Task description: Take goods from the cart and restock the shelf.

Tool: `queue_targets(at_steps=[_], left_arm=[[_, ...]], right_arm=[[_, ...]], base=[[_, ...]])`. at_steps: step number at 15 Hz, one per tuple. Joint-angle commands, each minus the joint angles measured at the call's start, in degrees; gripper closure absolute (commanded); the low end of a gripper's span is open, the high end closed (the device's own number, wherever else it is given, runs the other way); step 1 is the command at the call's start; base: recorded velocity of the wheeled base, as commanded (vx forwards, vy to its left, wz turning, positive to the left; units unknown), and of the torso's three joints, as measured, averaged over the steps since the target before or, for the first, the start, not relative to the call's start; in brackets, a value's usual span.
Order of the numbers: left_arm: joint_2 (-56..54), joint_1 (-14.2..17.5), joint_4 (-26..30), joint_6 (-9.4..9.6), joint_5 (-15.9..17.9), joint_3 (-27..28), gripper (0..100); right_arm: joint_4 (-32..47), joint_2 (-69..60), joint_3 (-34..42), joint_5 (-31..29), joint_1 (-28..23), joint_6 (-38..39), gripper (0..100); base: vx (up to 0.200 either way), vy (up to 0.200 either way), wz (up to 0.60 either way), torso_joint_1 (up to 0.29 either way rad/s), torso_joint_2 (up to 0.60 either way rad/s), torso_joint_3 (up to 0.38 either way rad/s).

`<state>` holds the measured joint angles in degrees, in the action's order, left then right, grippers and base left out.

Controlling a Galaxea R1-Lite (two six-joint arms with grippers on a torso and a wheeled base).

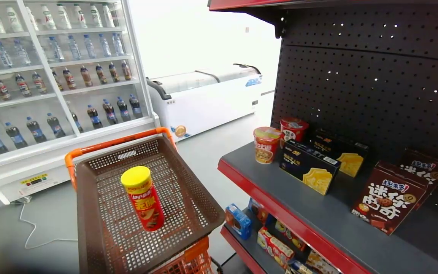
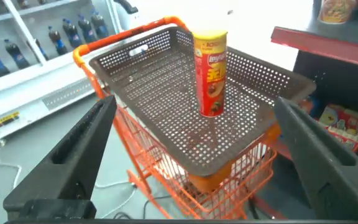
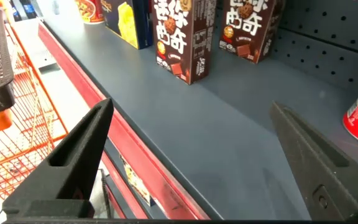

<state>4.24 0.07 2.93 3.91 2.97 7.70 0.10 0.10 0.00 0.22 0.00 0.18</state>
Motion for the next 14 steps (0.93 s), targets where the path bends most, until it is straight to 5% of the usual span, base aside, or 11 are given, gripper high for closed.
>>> queue_targets(at_steps=[1,2,3,5,7,8,9,10,12,13,14], left_arm=[[26.52,0.37,3.58,3.21,-1.66,15.15,0],[26.52,0.37,3.58,3.21,-1.66,15.15,0],[42.16,1.95,3.14,2.5,-1.57,25.69,0],[52.54,5.02,1.73,3.21,1.16,32.46,0],[65.28,6.61,-3.63,8.92,4.58,35.71,0],[66.33,6.87,-4.42,9.53,5.2,35.54,0],[73.72,7.66,-12.15,14.19,13.37,31.93,0],[76.53,7.57,-18.13,15.33,17.24,28.77,0],[84.53,7.4,-33.95,15.42,19.44,20.51,0],[84.97,7.4,-34.83,15.42,19.53,20.16,0],[89.71,6.43,-42.48,14.81,20.4,16.29,0]], right_arm=[[-0.01,-0.01,0.0,0.04,0.0,-0.01,0],[-0.01,-0.01,0.0,0.04,0.0,-0.01,0],[-0.01,-0.01,0.0,0.04,0.0,-0.01,0],[-0.01,-0.01,0.0,0.04,-0.09,-0.01,0],[-0.01,-0.01,0.0,0.13,0.0,-0.01,0],[-0.01,-0.01,0.0,0.04,0.0,-0.01,0],[-0.01,-0.01,0.0,0.13,-0.09,-0.01,0],[-0.01,-0.01,0.0,0.04,0.0,-0.01,0],[-0.01,-0.01,0.0,0.04,-0.09,-0.01,0],[-0.01,-0.01,0.0,0.04,0.0,-0.01,0],[-0.01,-0.01,0.0,0.04,-0.09,-0.01,0]], base=[[0.0,0.0,0.0,0.0,0.0,0.0],[0.0,0.0,0.0,0.0,0.0,0.0],[0.0,0.0,0.0,0.0,0.0,0.0],[0.0,0.0,0.0,0.0,0.0,0.0],[0.0,0.0,0.0,0.0,0.0,0.0],[0.0,0.0,0.0,0.0,0.0,0.0],[0.0,0.0,0.0,0.0,0.0,0.0],[0.0,0.0,0.0,0.0,0.0,0.0],[0.0,0.0,0.0,0.0,0.0,0.0],[0.0,0.0,0.0,0.0,0.0,0.0],[0.0,0.0,0.0,0.0,0.0,0.0]])
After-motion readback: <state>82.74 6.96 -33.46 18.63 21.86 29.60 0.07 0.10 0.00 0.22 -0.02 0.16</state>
